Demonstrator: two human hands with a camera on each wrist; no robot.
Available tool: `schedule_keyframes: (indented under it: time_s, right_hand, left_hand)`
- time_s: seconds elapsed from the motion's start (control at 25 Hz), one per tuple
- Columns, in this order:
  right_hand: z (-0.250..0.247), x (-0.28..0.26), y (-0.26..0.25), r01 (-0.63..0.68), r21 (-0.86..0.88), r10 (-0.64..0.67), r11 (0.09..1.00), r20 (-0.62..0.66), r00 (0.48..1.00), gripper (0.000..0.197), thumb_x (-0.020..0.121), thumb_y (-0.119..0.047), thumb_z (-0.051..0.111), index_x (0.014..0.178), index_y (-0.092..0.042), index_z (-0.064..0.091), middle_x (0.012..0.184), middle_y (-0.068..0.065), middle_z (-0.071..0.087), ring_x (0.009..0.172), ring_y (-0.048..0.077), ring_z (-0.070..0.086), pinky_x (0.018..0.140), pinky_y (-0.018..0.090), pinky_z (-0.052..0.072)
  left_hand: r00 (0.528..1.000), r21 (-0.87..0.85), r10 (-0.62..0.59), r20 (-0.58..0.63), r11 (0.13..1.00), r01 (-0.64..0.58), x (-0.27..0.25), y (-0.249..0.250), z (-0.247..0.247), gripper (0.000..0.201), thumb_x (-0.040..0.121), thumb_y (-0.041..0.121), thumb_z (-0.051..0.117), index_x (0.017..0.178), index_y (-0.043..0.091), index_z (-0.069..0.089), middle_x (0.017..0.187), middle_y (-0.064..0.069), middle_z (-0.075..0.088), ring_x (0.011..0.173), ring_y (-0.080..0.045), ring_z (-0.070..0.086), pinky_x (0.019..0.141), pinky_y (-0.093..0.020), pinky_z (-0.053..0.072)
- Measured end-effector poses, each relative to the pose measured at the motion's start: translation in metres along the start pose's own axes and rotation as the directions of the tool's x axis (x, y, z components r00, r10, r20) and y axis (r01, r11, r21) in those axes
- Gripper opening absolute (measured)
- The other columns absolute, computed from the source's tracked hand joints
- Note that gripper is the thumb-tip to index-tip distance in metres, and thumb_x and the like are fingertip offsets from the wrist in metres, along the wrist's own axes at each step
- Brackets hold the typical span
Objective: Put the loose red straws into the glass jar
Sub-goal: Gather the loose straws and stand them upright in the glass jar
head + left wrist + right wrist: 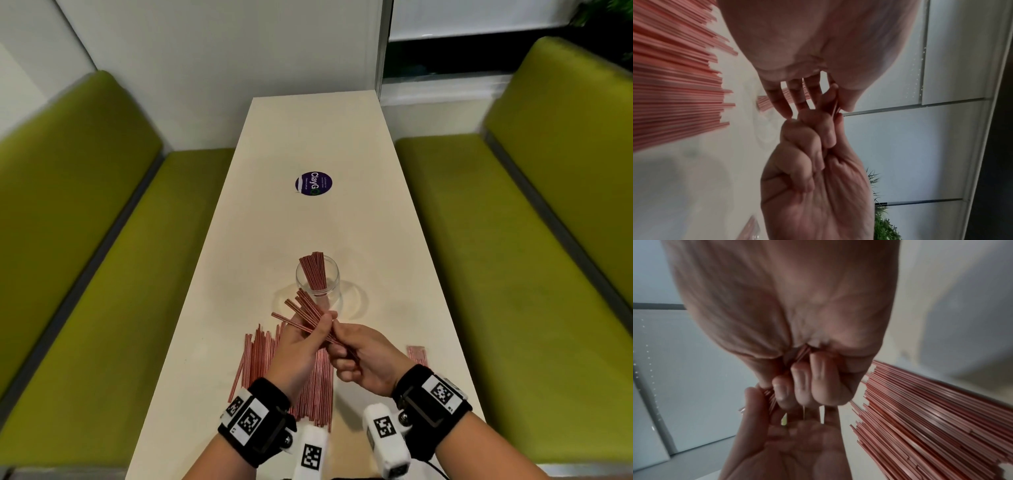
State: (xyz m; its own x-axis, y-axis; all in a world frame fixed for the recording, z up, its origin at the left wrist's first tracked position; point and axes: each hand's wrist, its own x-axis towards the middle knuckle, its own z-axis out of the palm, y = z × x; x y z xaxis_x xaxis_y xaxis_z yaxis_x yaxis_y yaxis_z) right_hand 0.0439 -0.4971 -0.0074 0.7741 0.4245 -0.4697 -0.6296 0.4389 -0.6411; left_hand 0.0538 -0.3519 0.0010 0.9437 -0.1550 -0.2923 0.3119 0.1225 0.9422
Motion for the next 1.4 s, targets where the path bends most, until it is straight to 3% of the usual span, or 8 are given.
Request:
schedule_keyframes:
  time_s: [0.16,0.52,0.64,0.76,0.92,1.08,1.28,1.4]
  right_hand:
    - [-0.002,0.007,-0.001,0.036,-0.083,-0.035,0.996,0.009,0.999,0.028,0.101,-0.029,0.049,0.087,-0.01,0.064,0.062,-0.001,0.034,0.052,0.008,0.024,0.042,0.016,0.023]
    - [-0.01,0.016,0.001,0.044,-0.165,-0.04,0.985,0.03,0.999,0.026,0.097,-0.023,0.054,0.082,-0.009,0.07,0.062,0.001,0.041,0.049,0.009,0.032,0.044,0.019,0.034]
    - [-0.01,0.017,-0.003,0.044,-0.169,-0.035,0.985,0.058,0.998,0.028,0.1,-0.022,0.052,0.082,-0.012,0.072,0.061,0.002,0.043,0.048,0.009,0.031,0.042,0.019,0.028]
    - [-0.014,0.016,-0.006,0.01,-0.183,0.004,0.983,0.079,0.997,0.03,0.1,-0.024,0.053,0.08,-0.014,0.073,0.06,0.001,0.042,0.046,0.007,0.024,0.039,0.017,0.018]
    - [-0.024,0.017,-0.008,-0.015,-0.172,0.015,0.985,-0.001,1.0,0.026,0.101,-0.02,0.053,0.092,-0.002,0.069,0.059,0.001,0.041,0.048,0.008,0.022,0.039,0.016,0.017]
    - [-0.024,0.019,-0.005,0.009,-0.115,-0.013,0.993,-0.039,0.999,0.02,0.096,-0.021,0.06,0.094,-0.001,0.064,0.062,0.005,0.049,0.044,0.006,0.029,0.037,0.015,0.023]
    - [-0.04,0.018,0.001,0.059,-0.109,-0.08,0.992,-0.208,0.975,0.024,0.101,-0.021,0.056,0.1,0.001,0.067,0.062,0.006,0.049,0.048,0.011,0.031,0.041,0.021,0.023]
    - [-0.053,0.013,0.002,0.069,-0.163,-0.11,0.984,-0.261,0.959,0.022,0.099,-0.017,0.055,0.101,0.0,0.068,0.063,0.003,0.048,0.051,0.011,0.031,0.044,0.023,0.021]
  left_hand:
    - [0.997,-0.006,0.056,-0.048,0.998,-0.057,0.01,0.011,-0.007,0.01,0.087,0.005,0.07,0.089,0.014,0.071,0.079,-0.002,0.07,0.078,-0.022,0.061,0.076,-0.036,0.05]
    - [0.927,0.298,0.298,-0.227,0.928,-0.225,0.035,0.04,-0.022,0.009,0.083,0.007,0.076,0.084,0.016,0.074,0.075,-0.002,0.074,0.066,-0.017,0.066,0.066,-0.035,0.058]
    - [0.951,0.476,0.295,-0.092,0.852,-0.219,0.032,0.04,-0.009,0.009,0.086,0.017,0.075,0.08,0.024,0.074,0.069,0.005,0.072,0.059,-0.008,0.065,0.056,-0.026,0.056]
    - [0.983,0.538,0.184,-0.024,0.831,-0.143,0.03,0.037,0.002,0.009,0.087,0.027,0.073,0.079,0.022,0.071,0.069,0.002,0.071,0.049,-0.016,0.068,0.047,-0.03,0.054]
    - [0.993,0.586,0.073,0.09,0.803,-0.112,0.032,0.041,-0.01,0.013,0.087,0.021,0.074,0.083,0.01,0.068,0.065,-0.007,0.073,0.05,-0.014,0.067,0.051,-0.023,0.05]
    - [0.989,0.633,-0.022,0.143,0.771,-0.075,0.038,0.052,-0.026,0.014,0.088,0.02,0.073,0.082,0.008,0.068,0.062,-0.012,0.072,0.05,-0.017,0.066,0.055,-0.031,0.057]
    - [0.992,0.713,0.076,0.102,0.69,-0.126,0.056,0.09,-0.034,0.008,0.089,0.018,0.072,0.084,0.012,0.07,0.065,-0.007,0.073,0.054,-0.011,0.068,0.057,-0.022,0.054]
    - [0.963,0.804,0.244,0.117,0.545,-0.236,0.09,0.119,-0.032,0.006,0.09,0.014,0.07,0.085,0.01,0.07,0.072,0.001,0.073,0.055,-0.003,0.066,0.055,-0.015,0.051]
